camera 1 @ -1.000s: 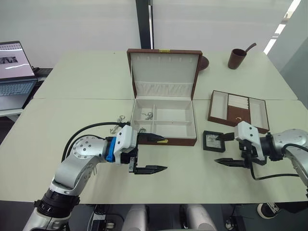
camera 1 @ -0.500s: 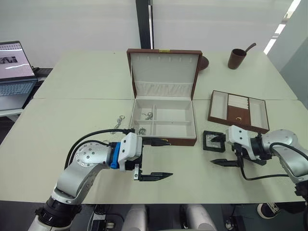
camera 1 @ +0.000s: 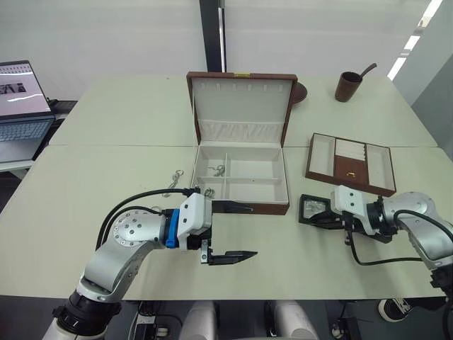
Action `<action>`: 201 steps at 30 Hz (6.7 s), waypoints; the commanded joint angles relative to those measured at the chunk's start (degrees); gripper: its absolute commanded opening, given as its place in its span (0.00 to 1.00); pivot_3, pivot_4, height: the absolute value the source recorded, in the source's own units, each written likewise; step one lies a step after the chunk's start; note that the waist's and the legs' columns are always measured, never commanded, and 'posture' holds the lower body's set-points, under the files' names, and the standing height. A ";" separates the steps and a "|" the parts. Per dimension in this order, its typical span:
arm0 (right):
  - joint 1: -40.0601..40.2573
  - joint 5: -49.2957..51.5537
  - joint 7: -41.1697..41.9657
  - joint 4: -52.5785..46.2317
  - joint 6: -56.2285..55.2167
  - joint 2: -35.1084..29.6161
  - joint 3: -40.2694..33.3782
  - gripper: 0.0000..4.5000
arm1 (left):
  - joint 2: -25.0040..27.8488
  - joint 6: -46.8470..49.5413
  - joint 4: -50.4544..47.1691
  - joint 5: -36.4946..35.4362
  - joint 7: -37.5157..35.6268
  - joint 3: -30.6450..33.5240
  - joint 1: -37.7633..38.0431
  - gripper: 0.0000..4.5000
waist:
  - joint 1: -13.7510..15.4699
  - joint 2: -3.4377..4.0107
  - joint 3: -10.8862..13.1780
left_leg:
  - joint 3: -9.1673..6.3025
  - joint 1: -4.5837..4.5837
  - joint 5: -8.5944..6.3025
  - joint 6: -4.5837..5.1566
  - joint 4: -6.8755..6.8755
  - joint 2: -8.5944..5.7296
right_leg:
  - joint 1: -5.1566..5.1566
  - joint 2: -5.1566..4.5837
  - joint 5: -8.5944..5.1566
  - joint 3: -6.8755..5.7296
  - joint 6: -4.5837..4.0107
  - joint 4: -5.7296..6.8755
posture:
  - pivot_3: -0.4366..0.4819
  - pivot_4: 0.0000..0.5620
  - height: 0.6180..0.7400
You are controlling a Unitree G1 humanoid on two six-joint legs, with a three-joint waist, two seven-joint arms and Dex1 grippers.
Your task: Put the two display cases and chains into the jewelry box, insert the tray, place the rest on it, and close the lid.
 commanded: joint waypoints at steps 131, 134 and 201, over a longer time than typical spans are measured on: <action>-48.02 -17.86 1.92 40.83 -2.58 26.44 15.95 0.00 | -4.12 -0.11 -7.33 -4.35 21.32 20.69 19.39 1.00 | -0.14 0.03 0.09 | -0.27 0.37 -0.01 0.00 -0.16 0.02 | 0.19 -0.07 -0.04 -0.01 -0.08 -0.04 | 0.48 0.27 1.00; -48.30 -18.10 1.68 41.70 -3.01 26.81 15.66 0.15 | -4.08 0.13 -7.56 -4.36 21.44 20.71 19.39 1.00 | -0.15 0.03 0.09 | -0.27 0.37 -0.01 0.00 -0.16 0.02 | 0.19 -0.07 -0.03 -0.02 -0.08 -0.03 | 0.48 0.27 1.00; 9.62 10.40 -5.28 20.28 0.65 0.00 -30.85 0.98 | 12.69 -7.72 38.26 -1.22 7.66 41.00 12.02 1.00 | -0.16 0.13 0.14 | 0.04 0.01 -0.02 0.01 -0.16 0.06 | -0.07 -0.01 -0.08 -0.03 -0.14 -0.01 | 0.48 0.27 1.00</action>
